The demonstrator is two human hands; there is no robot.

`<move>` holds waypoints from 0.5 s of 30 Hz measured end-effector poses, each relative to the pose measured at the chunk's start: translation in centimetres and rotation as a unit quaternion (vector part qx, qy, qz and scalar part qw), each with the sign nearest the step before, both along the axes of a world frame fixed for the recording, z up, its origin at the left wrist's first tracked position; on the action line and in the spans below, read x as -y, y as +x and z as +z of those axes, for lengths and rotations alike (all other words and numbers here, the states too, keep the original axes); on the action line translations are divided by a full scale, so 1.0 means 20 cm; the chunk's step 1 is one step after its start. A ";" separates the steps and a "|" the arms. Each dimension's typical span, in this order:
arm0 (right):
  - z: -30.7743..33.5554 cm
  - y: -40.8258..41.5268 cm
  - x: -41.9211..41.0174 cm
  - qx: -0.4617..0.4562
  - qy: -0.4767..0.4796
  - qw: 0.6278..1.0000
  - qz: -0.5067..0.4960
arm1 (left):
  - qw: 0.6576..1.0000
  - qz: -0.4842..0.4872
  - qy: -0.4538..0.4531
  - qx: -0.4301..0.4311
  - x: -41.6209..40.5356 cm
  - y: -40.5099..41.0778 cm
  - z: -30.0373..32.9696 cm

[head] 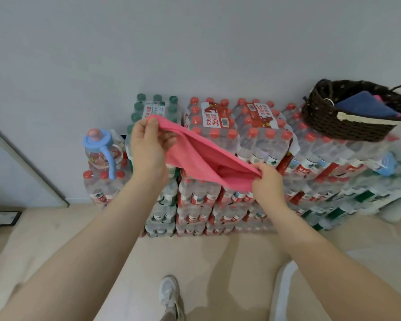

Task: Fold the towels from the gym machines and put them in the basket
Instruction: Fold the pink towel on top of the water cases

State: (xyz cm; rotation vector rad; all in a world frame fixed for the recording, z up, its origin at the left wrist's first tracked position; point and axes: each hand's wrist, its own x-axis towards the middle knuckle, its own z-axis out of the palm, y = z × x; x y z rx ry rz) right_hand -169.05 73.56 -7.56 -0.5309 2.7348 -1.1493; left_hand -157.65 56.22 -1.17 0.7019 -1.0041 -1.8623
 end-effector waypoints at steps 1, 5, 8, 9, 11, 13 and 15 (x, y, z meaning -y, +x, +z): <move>0.00 0.01 -0.07 0.017 0.010 1.000 0.000 | 1.000 0.014 0.021 -0.006 -0.02 0.03 -0.01; 0.04 0.05 -0.27 0.136 0.050 0.989 -0.002 | 0.997 0.043 0.066 0.026 -0.13 0.12 -0.11; 0.14 0.11 -0.32 0.349 -0.044 0.933 -0.075 | 0.993 0.043 0.088 0.072 -0.19 0.15 -0.19; 0.17 0.11 -0.33 0.384 -0.077 0.916 -0.088 | 0.991 0.038 0.088 0.090 -0.21 0.16 -0.20; 0.19 0.10 -0.36 0.382 -0.105 0.913 -0.101 | 0.987 0.032 0.079 0.136 -0.23 0.17 -0.23; 0.15 0.08 -0.41 0.201 0.012 0.978 -0.053 | 0.981 0.031 0.075 0.174 -0.24 0.17 -0.26; 0.12 0.05 -0.44 -0.058 0.190 0.980 0.016 | 0.977 0.027 0.084 0.193 -0.23 0.13 -0.28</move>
